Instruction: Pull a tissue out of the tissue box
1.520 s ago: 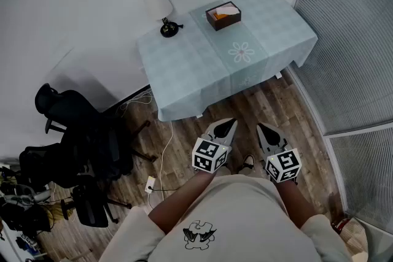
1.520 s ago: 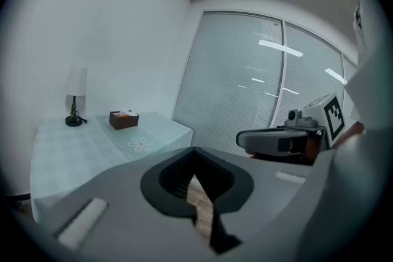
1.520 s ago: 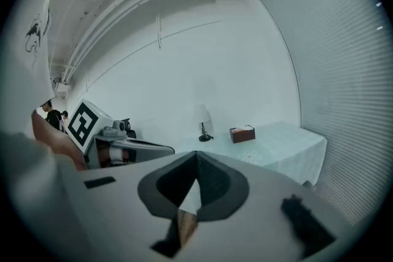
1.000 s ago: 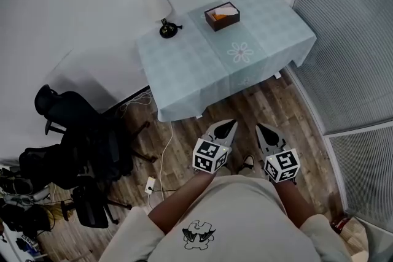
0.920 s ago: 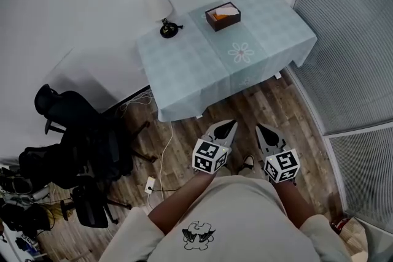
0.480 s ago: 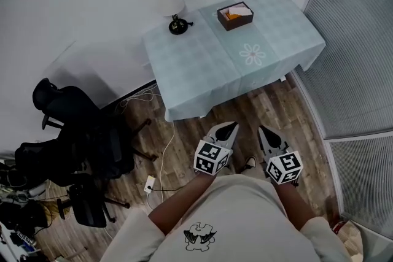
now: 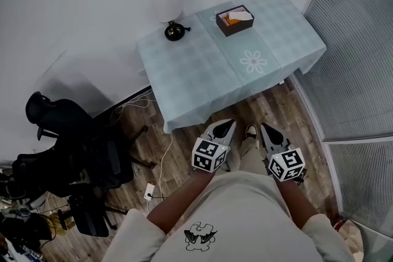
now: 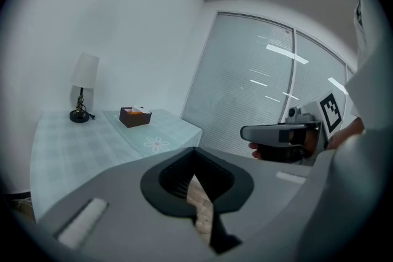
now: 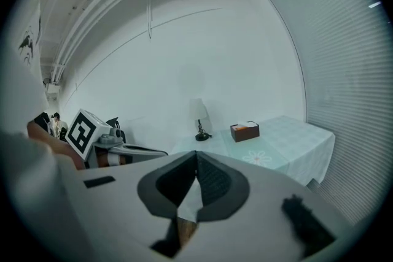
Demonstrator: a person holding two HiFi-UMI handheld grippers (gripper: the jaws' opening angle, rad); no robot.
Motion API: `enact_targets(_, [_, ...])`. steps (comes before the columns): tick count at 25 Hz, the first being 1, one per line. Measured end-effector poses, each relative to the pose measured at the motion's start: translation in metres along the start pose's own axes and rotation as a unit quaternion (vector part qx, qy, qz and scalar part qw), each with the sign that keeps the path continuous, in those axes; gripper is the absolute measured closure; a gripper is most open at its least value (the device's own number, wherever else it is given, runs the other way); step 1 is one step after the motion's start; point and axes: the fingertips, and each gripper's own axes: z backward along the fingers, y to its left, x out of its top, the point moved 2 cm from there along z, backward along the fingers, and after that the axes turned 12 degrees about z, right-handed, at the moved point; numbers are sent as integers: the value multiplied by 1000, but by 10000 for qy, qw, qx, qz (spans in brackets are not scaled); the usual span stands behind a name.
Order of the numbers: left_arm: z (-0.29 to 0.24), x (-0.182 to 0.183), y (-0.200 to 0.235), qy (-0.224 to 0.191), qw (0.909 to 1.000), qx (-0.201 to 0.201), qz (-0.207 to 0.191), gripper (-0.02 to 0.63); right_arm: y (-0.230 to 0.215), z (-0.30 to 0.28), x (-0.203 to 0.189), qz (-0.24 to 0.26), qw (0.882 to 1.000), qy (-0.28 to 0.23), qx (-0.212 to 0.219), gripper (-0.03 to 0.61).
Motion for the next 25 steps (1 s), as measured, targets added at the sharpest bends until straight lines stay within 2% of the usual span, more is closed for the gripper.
enact_targets(3, [-28,19,13,-44,10000,61,61,607,-29,-20,4,21,10000,23,45,566])
enact_targets(8, [-96,60,43,-89,9996,281,41,607,-103,-74,5,-106,9998,38,137,566])
enact_targets(12, [-162,108,66,-108,9984,533,173,607,-171,-125,24,-160,9991,86,389,566])
enact_targets(15, [-206,145,74,-152,9977,659,109,607,-216,-160,43,-88,9976,78,683,566])
enact_targets(17, [-229,165,78,-217,9970,749,15,607,-236,-180,52,76,9952,91,976,566])
enact_targets(20, [-254,189,89,-276,9956,890,99,607,-258,-205,64,313,9908,117,1312,566])
enact_targets(25, [-272,205,102,-212,9948,986,169,607,-281,-226,64,78,9916,128,1285,566])
